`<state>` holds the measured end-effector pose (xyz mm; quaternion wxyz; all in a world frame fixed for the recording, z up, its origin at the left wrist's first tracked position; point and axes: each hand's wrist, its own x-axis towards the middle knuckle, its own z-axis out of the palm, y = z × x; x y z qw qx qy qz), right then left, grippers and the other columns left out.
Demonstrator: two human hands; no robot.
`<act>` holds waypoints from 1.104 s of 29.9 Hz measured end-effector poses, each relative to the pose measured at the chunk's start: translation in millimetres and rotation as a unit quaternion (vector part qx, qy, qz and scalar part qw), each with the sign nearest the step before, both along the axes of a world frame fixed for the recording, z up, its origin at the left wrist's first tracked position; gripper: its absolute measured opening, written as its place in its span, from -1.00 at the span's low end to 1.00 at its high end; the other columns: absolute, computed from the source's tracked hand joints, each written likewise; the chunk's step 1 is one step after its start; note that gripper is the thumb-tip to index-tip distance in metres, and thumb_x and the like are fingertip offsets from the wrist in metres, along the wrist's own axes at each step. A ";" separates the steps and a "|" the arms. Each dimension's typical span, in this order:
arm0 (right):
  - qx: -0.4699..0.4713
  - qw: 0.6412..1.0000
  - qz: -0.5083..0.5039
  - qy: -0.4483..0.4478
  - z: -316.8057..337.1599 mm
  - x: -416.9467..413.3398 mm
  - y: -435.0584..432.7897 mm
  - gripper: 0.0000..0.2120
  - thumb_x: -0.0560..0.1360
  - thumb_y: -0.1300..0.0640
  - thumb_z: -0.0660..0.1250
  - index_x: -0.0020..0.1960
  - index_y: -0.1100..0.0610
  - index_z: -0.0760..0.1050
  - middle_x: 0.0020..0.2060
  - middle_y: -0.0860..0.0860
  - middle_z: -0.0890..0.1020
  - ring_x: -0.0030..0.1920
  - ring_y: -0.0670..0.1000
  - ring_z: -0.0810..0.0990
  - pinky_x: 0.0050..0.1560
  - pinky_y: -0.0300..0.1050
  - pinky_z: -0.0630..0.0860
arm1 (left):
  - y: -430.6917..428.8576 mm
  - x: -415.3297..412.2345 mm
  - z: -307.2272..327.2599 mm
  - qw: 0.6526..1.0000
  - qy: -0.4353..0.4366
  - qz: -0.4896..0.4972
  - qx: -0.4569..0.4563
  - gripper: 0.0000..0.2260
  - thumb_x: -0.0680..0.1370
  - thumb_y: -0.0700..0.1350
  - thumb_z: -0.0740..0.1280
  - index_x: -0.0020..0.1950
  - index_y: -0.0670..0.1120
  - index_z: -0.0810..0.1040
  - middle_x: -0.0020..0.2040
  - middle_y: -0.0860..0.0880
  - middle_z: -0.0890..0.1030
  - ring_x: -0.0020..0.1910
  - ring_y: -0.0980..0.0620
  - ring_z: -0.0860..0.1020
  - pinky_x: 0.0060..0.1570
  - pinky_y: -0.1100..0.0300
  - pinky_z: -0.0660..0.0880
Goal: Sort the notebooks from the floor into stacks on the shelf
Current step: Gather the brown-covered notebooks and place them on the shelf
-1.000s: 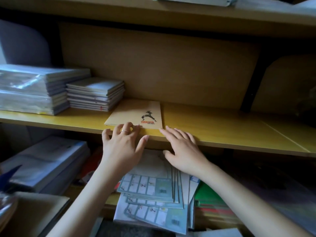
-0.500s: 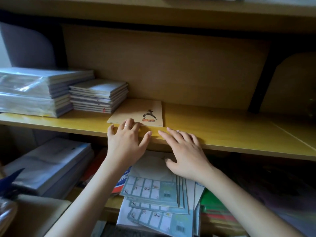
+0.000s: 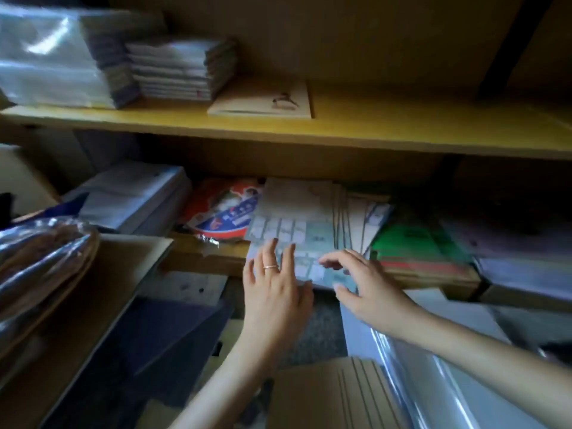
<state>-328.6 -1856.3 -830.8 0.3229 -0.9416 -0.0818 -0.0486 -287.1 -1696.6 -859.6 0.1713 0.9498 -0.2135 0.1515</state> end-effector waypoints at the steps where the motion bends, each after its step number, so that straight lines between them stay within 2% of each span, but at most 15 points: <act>1: 0.002 0.996 0.001 0.089 -13.5 -14.7 -0.9 -0.63 0.51 0.22 0.23 0.29 -0.01 0.34 0.19 -0.13 0.40 0.25 -0.22 0.34 0.26 -0.32 0.27 | 0.2 -12.4 -12.3 0.996 0.086 -0.016 0.018 -0.43 0.46 0.10 0.20 0.42 -0.12 0.29 0.42 -0.23 0.28 0.38 -0.23 0.30 0.26 -0.08 0.32; 3: -0.032 0.971 0.016 0.237 -39.6 -44.4 -4.9 -0.58 0.54 0.17 0.24 0.37 0.03 0.27 0.26 -0.05 0.35 0.29 -0.12 0.35 0.23 -0.35 0.24 | 1.5 -32.1 -36.0 0.957 0.264 -0.061 0.099 -0.35 0.51 0.08 0.25 0.50 -0.10 0.06 0.50 -0.21 0.03 0.47 -0.19 0.08 0.33 -0.06 0.24; 5: -0.052 0.943 0.019 0.329 -60.9 -69.0 -7.8 -0.53 0.53 0.14 0.26 0.41 0.07 0.23 0.29 0.02 0.33 0.29 -0.05 0.37 0.24 -0.29 0.27 | 1.8 -47.5 -52.9 0.906 0.359 -0.096 0.203 -0.28 0.54 0.06 0.25 0.53 -0.09 -0.10 0.53 -0.16 -0.16 0.51 -0.19 -0.10 0.36 -0.11 0.18; 7: -0.018 0.921 -0.012 0.389 -76.1 -87.8 -8.1 -0.50 0.53 0.15 0.27 0.43 0.09 0.22 0.31 0.05 0.35 0.28 -0.04 0.39 0.26 -0.25 0.30 | 6.1 -61.7 -70.2 0.881 0.382 -0.118 0.251 -0.24 0.54 0.08 0.25 0.53 -0.10 -0.18 0.53 -0.15 -0.23 0.51 -0.21 -0.18 0.38 -0.19 0.11; 9: 0.062 0.890 -0.059 0.447 -86.5 -104.4 -6.6 -0.48 0.53 0.15 0.26 0.46 0.10 0.20 0.35 0.04 0.39 0.30 -0.06 0.40 0.28 -0.26 0.30 | 10.9 -77.3 -89.9 0.871 0.383 -0.138 0.274 -0.19 0.52 0.17 0.25 0.53 -0.12 -0.18 0.53 -0.16 -0.19 0.50 -0.23 -0.15 0.39 -0.22 0.08; 12: 0.143 0.855 -0.100 0.489 -100.2 -120.7 -2.8 -0.48 0.56 0.15 0.22 0.48 0.11 0.17 0.38 0.00 0.39 0.33 -0.06 0.40 0.35 -0.21 0.30 | 18.9 -96.3 -116.2 0.890 0.345 -0.178 0.240 -0.21 0.49 0.27 0.06 0.52 -0.21 -0.05 0.53 -0.23 -0.03 0.50 -0.24 -0.02 0.41 -0.23 0.06; 14: 0.182 0.842 -0.130 0.491 -110.1 -127.1 2.1 -0.49 0.56 0.15 0.22 0.48 0.12 0.20 0.38 0.01 0.39 0.29 -0.03 0.44 0.35 -0.14 0.35 | 17.1 -99.9 -128.5 0.913 0.292 -0.197 0.207 -0.17 0.37 0.28 0.01 0.44 -0.29 0.21 0.42 -0.31 0.28 0.39 -0.31 0.29 0.32 -0.26 0.24; 15: 0.193 0.839 -0.143 0.488 -114.8 -128.9 4.6 -0.50 0.55 0.14 0.23 0.47 0.11 0.23 0.37 0.02 0.40 0.26 -0.04 0.47 0.34 -0.12 0.37 | 15.7 -97.6 -133.9 0.926 0.266 -0.196 0.181 -0.16 0.34 0.30 0.04 0.41 -0.28 0.28 0.37 -0.29 0.37 0.33 -0.29 0.37 0.28 -0.25 0.28; 17: 0.199 0.840 -0.155 0.480 -119.7 -130.1 9.2 -0.51 0.54 0.13 0.25 0.44 0.10 0.27 0.33 0.02 0.45 0.20 -0.05 0.51 0.32 -0.13 0.40 | 14.0 -92.3 -133.9 0.931 0.267 -0.195 0.156 -0.09 0.29 0.39 0.05 0.45 -0.21 0.22 0.39 -0.22 0.33 0.36 -0.22 0.32 0.36 -0.14 0.17; 19: 0.199 0.840 -0.159 0.480 -120.1 -130.2 11.6 -0.52 0.53 0.11 0.26 0.44 0.08 0.29 0.30 0.00 0.46 0.15 -0.07 0.52 0.29 -0.20 0.40 | 12.0 -85.0 -135.9 0.935 0.269 -0.187 0.135 -0.03 0.25 0.46 0.15 0.47 -0.16 0.16 0.40 -0.16 0.27 0.36 -0.18 0.25 0.37 -0.05 0.08; 21: 0.206 0.836 -0.157 0.485 -120.0 -130.9 13.4 -0.50 0.53 0.10 0.26 0.45 0.07 0.27 0.32 0.00 0.44 0.13 -0.07 0.51 0.28 -0.23 0.38 | 9.1 -81.5 -138.6 0.940 0.250 -0.185 0.142 -0.04 0.25 0.42 0.32 0.46 -0.13 0.16 0.38 -0.13 0.26 0.36 -0.15 0.23 0.38 0.00 0.09; 23: 0.209 0.834 -0.152 0.486 -121.2 -132.0 15.7 -0.48 0.53 0.11 0.26 0.46 0.09 0.25 0.36 0.00 0.41 0.17 -0.06 0.48 0.30 -0.21 0.37 | 7.2 -83.1 -139.5 0.943 0.246 -0.180 0.134 -0.06 0.25 0.37 0.38 0.45 -0.11 0.16 0.39 -0.11 0.24 0.37 -0.13 0.21 0.39 0.02 0.09; 27: 0.253 0.820 -0.177 0.481 -124.2 -132.3 17.8 -0.51 0.53 0.15 0.26 0.44 0.14 0.27 0.37 0.02 0.39 0.28 -0.04 0.42 0.23 -0.22 0.41 | 7.7 -87.4 -144.6 0.948 0.240 -0.176 0.114 -0.10 0.30 0.32 0.38 0.47 -0.12 0.14 0.44 -0.11 0.17 0.43 -0.12 0.15 0.42 0.01 0.05; 33: 0.267 0.819 -0.187 0.472 -124.4 -138.0 21.6 -0.49 0.53 0.17 0.26 0.46 0.12 0.24 0.39 0.01 0.37 0.31 -0.04 0.40 0.22 -0.22 0.42 | 7.1 -88.1 -141.5 0.951 0.213 -0.178 0.135 -0.12 0.31 0.34 0.36 0.44 -0.14 0.20 0.36 -0.12 0.30 0.36 -0.13 0.25 0.36 0.06 0.10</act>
